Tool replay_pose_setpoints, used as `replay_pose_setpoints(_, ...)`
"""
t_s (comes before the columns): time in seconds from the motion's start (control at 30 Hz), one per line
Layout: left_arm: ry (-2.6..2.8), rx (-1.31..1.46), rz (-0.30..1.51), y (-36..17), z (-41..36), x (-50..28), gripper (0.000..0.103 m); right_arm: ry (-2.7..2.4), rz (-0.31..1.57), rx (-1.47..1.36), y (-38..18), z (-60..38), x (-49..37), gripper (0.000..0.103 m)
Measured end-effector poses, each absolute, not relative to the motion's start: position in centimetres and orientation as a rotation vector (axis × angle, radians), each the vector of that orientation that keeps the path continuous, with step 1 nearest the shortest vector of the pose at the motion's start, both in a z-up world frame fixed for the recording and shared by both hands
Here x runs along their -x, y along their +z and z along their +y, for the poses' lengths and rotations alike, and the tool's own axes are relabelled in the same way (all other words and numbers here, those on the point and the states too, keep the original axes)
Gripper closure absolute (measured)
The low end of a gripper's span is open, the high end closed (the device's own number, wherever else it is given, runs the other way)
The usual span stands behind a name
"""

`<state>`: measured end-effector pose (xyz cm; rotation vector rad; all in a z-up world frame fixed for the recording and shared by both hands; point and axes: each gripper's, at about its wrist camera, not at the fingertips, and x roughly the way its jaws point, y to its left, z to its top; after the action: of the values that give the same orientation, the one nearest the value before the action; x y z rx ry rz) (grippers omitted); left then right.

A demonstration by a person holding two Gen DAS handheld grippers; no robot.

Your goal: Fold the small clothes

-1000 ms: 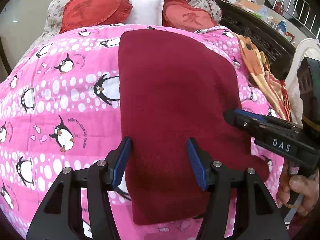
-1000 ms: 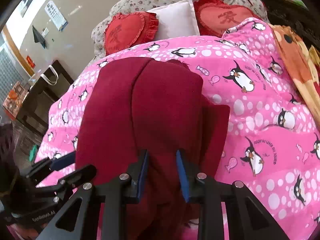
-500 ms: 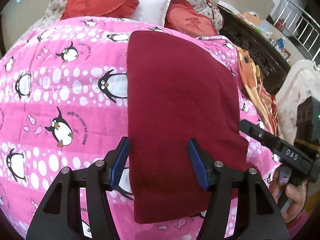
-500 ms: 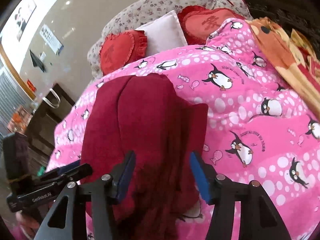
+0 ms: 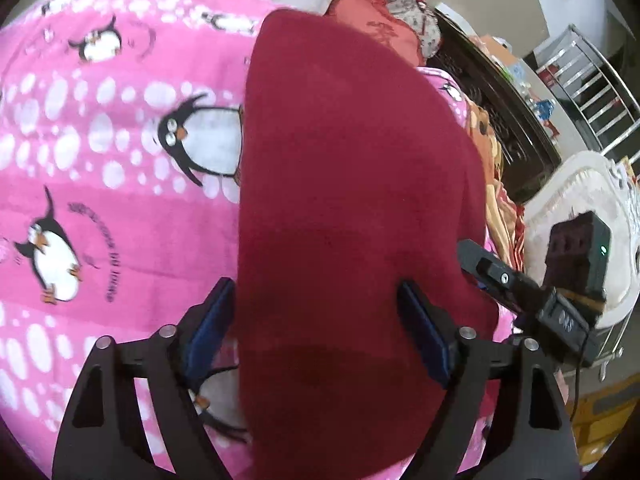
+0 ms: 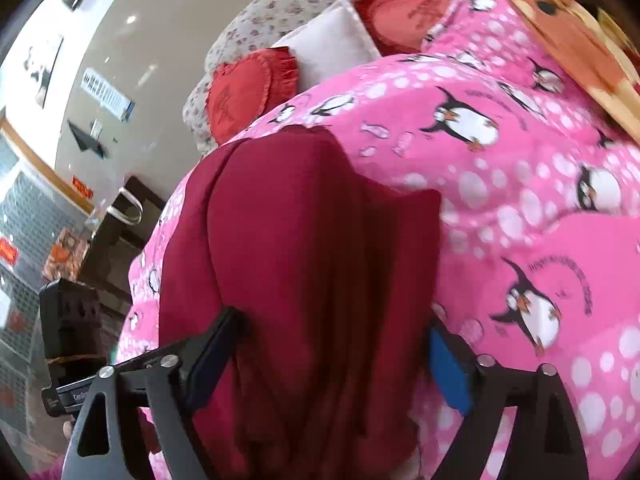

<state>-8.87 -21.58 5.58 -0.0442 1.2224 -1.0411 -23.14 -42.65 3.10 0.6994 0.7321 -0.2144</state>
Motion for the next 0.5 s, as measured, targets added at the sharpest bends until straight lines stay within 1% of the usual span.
replay_pose_setpoints(0.03,-1.053,0.051,1.233,5.4,-21.9,8.9,0.02,-0.213,0.735,-0.68,3.1,-42.5,22.9,0.015)
replay_pose_setpoints(0.07,-1.063,0.045,1.236,5.3,-22.1,9.0,0.021,-0.212,0.74,-0.656,3.2,-42.3,22.6,0.018)
replay_pose_setpoints(0.1,-1.068,0.033,1.233,5.4,-22.3,9.1,0.023,-0.212,0.741,-0.65,3.2,-42.3,22.5,0.024)
replay_pose_setpoints(0.13,-1.065,0.013,1.221,5.7,-22.4,9.4,0.028,-0.201,0.737,-0.655,3.3,-42.2,22.5,0.037)
replay_pose_setpoints(0.17,-1.065,0.005,1.211,6.1,-22.4,9.6,0.036,-0.19,0.738,-0.666,3.4,-42.1,22.5,0.044)
replay_pose_setpoints(0.2,-1.07,-0.002,1.199,6.7,-22.1,9.9,0.041,-0.191,0.738,-0.666,3.6,-42.0,22.6,0.048)
replay_pose_setpoints(0.23,-1.072,-0.01,1.19,7.1,-21.9,10.0,0.049,-0.191,0.738,-0.663,3.9,-41.9,22.7,0.056)
replay_pose_setpoints(0.27,-1.077,-0.016,1.182,7.8,-21.6,10.1,0.056,-0.189,0.726,-0.672,4.4,-41.7,23.0,0.062)
replay_pose_setpoints(0.3,-1.091,-0.014,1.175,8.8,-20.9,10.3,0.058,-0.176,0.706,-0.697,5.0,-41.6,23.4,0.064)
replay_pose_setpoints(0.37,-1.099,-0.007,1.166,10.3,-19.7,10.5,0.059,-0.134,0.678,-0.733,6.3,-41.1,24.0,0.065)
replay_pose_setpoints(0.5,-1.069,-0.077,1.135,13.4,-15.3,11.4,0.059,-0.055,0.68,-0.769,8.2,-38.7,24.4,0.066)
